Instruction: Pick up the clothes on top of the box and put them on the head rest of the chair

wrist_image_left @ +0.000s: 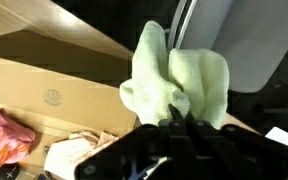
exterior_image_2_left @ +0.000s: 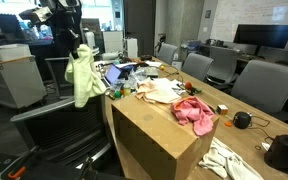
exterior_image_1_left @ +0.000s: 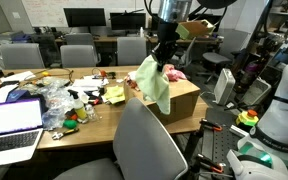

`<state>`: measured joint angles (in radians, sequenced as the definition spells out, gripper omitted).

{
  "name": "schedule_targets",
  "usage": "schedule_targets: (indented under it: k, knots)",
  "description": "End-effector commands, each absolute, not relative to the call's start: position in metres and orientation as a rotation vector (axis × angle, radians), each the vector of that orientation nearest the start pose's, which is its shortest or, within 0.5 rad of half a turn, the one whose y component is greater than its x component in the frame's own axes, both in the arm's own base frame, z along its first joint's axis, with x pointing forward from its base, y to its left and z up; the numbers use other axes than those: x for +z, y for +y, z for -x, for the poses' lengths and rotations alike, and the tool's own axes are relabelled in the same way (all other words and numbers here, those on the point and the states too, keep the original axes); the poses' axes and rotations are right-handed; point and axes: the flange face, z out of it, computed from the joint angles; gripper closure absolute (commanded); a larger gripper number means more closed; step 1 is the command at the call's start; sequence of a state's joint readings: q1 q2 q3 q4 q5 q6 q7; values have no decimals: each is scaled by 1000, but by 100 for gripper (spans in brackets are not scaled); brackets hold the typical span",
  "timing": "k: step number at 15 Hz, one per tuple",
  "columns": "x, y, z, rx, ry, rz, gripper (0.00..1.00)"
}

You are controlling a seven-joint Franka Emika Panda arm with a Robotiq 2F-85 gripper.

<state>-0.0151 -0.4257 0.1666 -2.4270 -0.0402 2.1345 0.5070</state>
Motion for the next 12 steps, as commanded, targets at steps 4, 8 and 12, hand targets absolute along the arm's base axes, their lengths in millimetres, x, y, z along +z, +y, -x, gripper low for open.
schedule_targets:
  k: [4,8,12]
  knots:
    - [490,78,-453,-248,460,3144,99]
    - [489,85,-464,-229,424,3160,99]
    - [487,95,-468,-210,382,3178,99]
